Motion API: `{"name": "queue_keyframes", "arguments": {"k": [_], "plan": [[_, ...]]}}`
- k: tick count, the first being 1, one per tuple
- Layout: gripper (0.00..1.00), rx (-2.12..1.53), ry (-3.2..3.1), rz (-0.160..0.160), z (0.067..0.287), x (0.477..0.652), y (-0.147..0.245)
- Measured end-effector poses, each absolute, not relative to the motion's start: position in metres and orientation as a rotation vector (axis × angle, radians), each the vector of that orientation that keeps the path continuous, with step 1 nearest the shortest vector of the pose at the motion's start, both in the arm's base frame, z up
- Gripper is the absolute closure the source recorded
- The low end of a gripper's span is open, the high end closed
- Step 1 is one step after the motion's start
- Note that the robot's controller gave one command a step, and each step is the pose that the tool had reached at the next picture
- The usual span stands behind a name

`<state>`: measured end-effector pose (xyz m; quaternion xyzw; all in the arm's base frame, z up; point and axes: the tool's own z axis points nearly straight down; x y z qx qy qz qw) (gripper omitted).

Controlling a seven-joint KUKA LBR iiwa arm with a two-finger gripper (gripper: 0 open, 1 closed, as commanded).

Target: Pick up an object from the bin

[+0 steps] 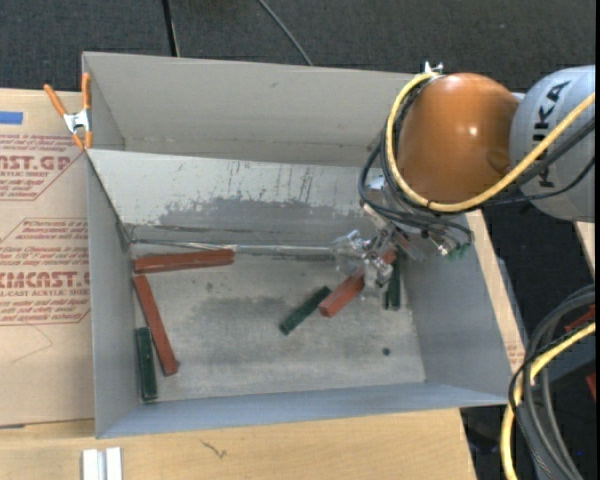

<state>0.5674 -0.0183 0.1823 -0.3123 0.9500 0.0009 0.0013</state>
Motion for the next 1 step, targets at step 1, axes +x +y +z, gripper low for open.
{"name": "queue_keyframes", "arguments": {"k": [1], "plan": [[1.00,-0.982,2.990,0.006,0.2295,0.5507,-0.0134]]}}
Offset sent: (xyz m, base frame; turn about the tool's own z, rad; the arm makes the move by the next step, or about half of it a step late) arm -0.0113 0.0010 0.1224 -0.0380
